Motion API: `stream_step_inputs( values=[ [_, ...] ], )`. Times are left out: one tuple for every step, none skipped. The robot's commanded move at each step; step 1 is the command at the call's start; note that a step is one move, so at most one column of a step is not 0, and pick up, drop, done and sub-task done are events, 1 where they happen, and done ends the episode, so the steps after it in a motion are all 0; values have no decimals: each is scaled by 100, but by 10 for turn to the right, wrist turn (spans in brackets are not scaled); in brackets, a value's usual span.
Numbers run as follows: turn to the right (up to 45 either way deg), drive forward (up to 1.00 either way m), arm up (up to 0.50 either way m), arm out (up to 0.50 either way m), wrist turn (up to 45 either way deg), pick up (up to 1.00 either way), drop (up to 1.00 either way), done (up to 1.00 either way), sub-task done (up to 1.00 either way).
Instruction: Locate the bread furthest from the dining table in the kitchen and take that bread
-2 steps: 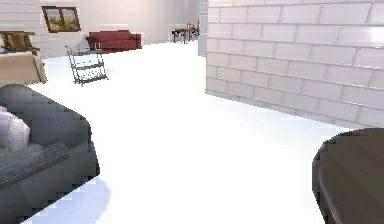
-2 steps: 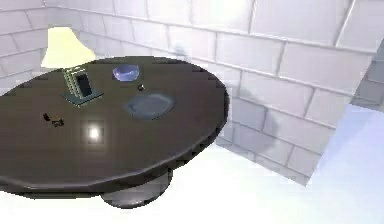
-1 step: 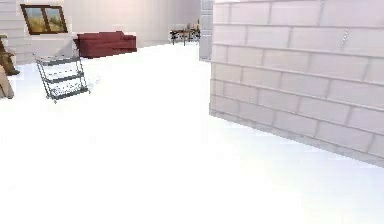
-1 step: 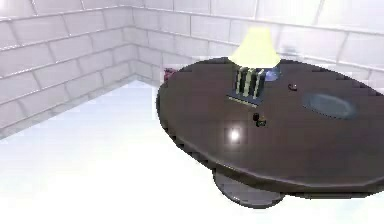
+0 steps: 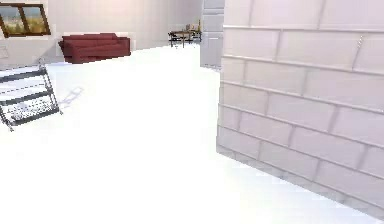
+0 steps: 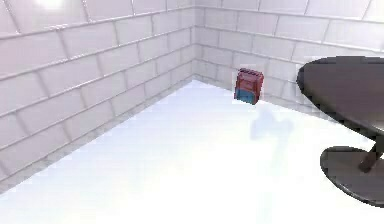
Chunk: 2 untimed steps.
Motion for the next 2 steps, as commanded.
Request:
stream_step_inputs(
  values=[
    [0,100,0,0,0,0,0,0,0],
    [-30,0,0,0,0,0,0,0,0]
  ],
)
